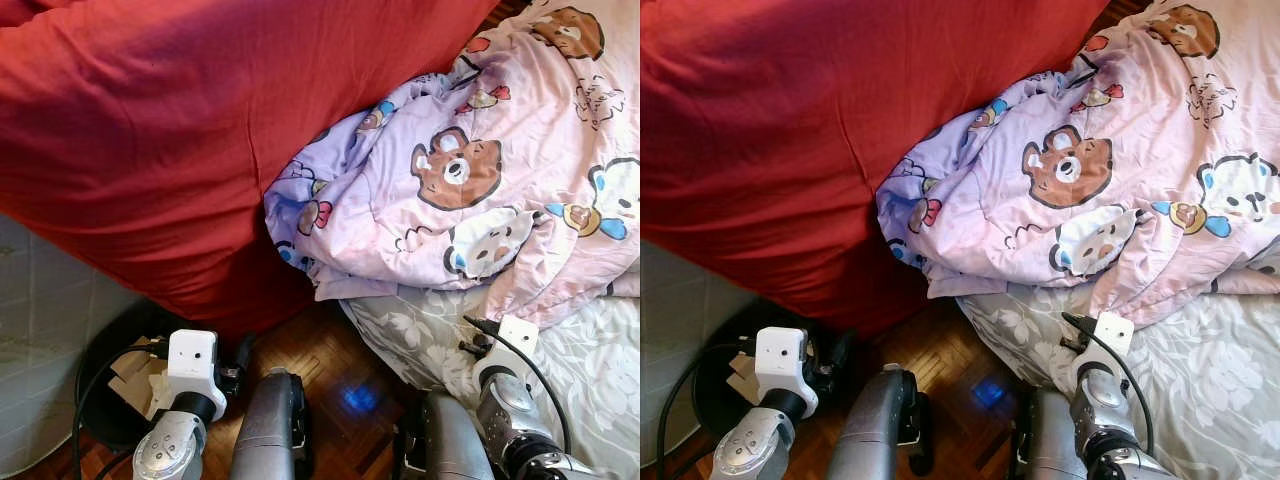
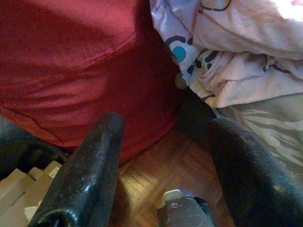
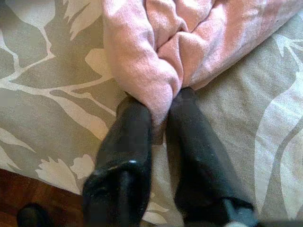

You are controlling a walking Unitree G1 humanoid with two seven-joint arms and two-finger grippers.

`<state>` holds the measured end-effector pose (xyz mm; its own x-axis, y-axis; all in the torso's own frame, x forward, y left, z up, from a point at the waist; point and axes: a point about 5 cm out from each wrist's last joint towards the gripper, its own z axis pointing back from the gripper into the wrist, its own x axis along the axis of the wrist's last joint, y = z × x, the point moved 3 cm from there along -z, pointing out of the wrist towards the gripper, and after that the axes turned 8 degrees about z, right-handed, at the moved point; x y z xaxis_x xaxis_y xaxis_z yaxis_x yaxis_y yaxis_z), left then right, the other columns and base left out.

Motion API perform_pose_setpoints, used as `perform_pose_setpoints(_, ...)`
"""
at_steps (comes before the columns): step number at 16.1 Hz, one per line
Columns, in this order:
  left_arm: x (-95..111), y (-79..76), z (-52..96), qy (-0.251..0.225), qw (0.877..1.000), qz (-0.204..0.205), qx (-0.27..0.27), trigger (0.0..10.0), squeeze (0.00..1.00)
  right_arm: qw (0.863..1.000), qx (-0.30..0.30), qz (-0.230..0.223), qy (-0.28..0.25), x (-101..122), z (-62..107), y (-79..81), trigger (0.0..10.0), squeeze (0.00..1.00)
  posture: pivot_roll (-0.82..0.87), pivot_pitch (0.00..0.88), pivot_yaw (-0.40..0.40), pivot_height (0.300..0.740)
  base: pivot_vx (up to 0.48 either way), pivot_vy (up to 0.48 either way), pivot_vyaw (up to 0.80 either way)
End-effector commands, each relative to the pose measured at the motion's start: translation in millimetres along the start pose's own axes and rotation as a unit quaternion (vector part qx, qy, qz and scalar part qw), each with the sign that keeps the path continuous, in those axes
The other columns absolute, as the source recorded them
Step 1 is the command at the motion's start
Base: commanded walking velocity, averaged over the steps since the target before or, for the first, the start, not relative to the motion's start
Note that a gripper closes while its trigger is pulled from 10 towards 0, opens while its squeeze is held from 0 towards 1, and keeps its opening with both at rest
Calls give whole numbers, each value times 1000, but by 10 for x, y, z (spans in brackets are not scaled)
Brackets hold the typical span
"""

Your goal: Clean up the room

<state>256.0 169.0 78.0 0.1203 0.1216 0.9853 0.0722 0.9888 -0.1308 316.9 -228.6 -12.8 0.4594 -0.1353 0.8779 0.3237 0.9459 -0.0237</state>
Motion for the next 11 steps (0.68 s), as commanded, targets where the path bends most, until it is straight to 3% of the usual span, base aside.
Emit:
perform_pose_setpoints(1, -96, 62, 50, 20, 1000, -4, 13, 10000, 0, 1000, -2, 0, 28, -201, 51, -24, 0, 0, 222, 369, 106, 647, 0, 0, 0)
perform_pose_setpoints(4, -99, 74, 21, 19, 1000, -5, 16, 10000, 0, 1000, 8, 3, 22, -216, 63, -17, 0, 0, 224, 362, 101, 647, 0, 0, 0)
perform_pose_setpoints(11, -113, 50, -240, 4, 1000, 3, 19, 10000, 0, 1000, 5, -6, -9, -241, 108, -136, 0, 0, 150, 260, 58, 647, 0, 0, 0)
